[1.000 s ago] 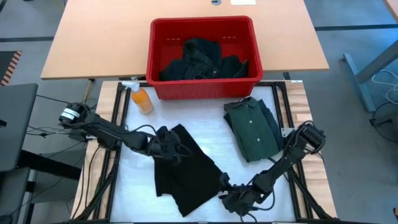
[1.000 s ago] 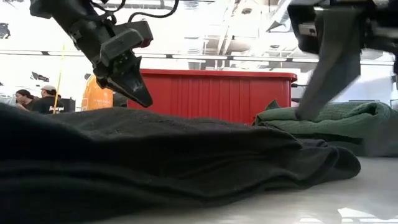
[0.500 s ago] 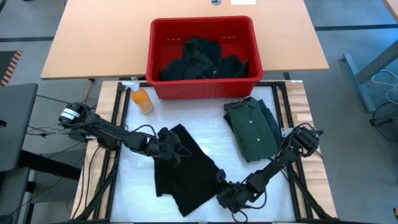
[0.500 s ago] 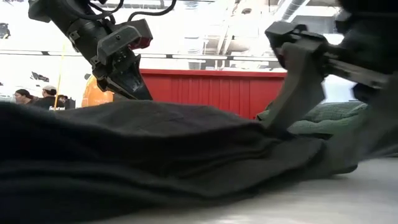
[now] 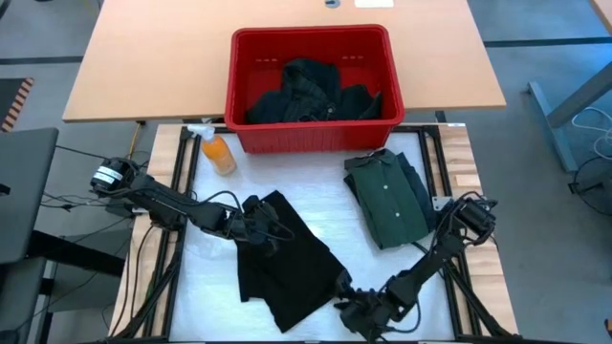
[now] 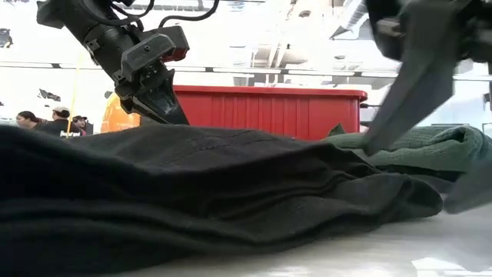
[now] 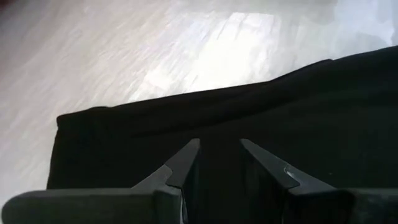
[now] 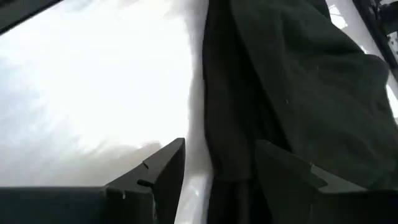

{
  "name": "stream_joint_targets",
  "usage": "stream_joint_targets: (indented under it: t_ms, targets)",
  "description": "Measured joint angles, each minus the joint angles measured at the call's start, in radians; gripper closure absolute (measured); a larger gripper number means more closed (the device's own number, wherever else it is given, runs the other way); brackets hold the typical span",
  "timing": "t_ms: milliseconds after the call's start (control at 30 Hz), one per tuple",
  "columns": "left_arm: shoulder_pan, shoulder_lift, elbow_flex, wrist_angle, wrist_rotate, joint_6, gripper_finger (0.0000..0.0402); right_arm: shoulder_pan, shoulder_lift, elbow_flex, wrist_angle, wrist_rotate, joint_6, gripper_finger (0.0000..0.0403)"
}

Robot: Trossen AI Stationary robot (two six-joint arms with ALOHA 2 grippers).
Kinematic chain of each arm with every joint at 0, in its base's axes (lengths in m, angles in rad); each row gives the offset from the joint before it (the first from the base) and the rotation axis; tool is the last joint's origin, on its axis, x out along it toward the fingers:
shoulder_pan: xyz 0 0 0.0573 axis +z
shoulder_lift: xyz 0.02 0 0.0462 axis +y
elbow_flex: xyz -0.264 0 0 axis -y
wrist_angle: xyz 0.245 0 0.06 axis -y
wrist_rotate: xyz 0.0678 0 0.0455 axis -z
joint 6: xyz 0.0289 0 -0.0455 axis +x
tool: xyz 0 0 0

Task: Fold laundry
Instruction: Fold the black shirt

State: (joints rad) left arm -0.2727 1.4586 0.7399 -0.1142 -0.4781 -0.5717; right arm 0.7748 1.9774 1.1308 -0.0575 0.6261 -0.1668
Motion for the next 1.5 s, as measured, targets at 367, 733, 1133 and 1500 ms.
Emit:
stream_joint_targets:
  t_ms: [367, 733, 1133, 1500]
  targets:
    - [0.001, 0.0, 0.0, -0.001, 0.018, -0.008, 0.0303, -0.013, 0.0, 0.112, -0.262, 0.054, 0.084, 0.0182]
    - [-0.004, 0.0, 0.0, -0.006, 0.02, -0.015, 0.0303, -0.119, -0.001, 0.131, -0.32, -0.076, 0.083, 0.0183]
    - [-0.004, -0.001, -0.045, 0.04, 0.032, -0.036, 0.0303, -0.127, -0.001, 0.13, -0.309, -0.207, 0.081, 0.0348]
    - [-0.004, -0.001, -0.09, 0.131, 0.054, -0.032, 0.0303, -0.114, -0.002, 0.13, -0.318, -0.317, 0.159, 0.0281]
